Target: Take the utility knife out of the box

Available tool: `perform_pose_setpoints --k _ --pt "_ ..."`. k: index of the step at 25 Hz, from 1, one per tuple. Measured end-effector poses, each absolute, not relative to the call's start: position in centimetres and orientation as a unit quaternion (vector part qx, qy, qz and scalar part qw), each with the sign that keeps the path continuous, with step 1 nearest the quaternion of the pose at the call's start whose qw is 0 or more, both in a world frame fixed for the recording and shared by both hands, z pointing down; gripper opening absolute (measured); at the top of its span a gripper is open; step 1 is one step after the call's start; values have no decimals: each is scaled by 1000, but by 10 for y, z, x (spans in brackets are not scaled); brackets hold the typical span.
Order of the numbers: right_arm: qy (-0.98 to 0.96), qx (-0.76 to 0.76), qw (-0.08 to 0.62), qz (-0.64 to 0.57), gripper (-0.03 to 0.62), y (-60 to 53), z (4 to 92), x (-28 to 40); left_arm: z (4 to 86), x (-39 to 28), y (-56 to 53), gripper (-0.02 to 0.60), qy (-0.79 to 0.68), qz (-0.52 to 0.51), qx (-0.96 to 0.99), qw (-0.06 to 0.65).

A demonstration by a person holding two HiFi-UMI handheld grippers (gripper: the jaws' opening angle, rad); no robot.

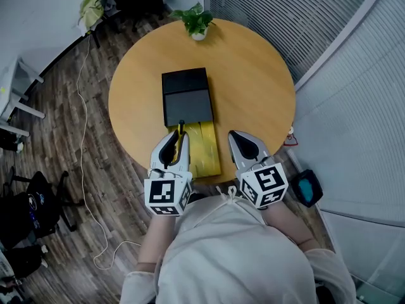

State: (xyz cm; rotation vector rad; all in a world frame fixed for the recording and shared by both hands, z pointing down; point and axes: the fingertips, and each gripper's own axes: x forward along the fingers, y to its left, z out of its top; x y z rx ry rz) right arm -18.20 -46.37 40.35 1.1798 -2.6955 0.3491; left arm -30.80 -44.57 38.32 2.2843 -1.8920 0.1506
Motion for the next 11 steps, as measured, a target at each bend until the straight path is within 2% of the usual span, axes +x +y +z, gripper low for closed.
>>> perform_pose_setpoints --k 11 --pt "-907 389 89 134 -2 -464 409 -183 375 -309 -441 64 -639 44 764 75"
